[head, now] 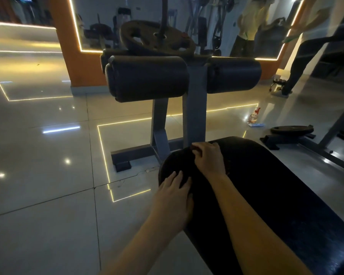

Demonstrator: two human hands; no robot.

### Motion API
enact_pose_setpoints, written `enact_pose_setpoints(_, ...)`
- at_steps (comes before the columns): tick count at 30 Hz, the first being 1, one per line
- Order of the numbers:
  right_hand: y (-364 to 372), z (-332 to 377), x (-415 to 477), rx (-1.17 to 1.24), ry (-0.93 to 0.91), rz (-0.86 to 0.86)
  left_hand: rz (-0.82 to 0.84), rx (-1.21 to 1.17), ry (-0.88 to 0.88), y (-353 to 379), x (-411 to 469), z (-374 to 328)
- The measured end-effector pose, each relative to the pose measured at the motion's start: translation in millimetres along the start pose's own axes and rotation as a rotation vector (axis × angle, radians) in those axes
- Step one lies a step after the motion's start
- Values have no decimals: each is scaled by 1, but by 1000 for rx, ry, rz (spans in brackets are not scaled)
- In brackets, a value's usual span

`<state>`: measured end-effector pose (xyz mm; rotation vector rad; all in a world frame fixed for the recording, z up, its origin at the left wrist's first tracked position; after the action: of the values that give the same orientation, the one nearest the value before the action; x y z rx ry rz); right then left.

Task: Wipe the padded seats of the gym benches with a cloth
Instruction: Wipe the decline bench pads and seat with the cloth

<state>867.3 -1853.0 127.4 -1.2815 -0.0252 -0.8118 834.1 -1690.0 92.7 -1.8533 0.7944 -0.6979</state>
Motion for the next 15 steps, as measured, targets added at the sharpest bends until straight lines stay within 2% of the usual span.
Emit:
enact_pose_setpoints(5,6,47,-15,36,-251,130,197,159,-28,-1,9,-12)
enact_pose_setpoints(8,6,73,-35,43,-417,291,170,201,16,-5,5,-16)
enact_pose_setpoints(10,4,75,-34,10,-476,339,141,169,39,-8,5,-15)
enact_pose_setpoints(12,1,60,-20,-46,-392,281,141,151,39,-8,6,-13)
enact_pose_setpoints(15,-7,45,-14,16,-179,145,168,176,1,-3,4,-12)
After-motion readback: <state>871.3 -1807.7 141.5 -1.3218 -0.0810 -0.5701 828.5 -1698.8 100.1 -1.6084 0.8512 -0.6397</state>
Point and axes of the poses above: each hand's wrist, its own x-axis towards the middle knuckle, its own y-axis out of the palm, z = x × y, the point moved 10 cm from there along x, towards the middle knuckle, and after that the axes turned 4 degrees about -x, right-handed, at the moved point
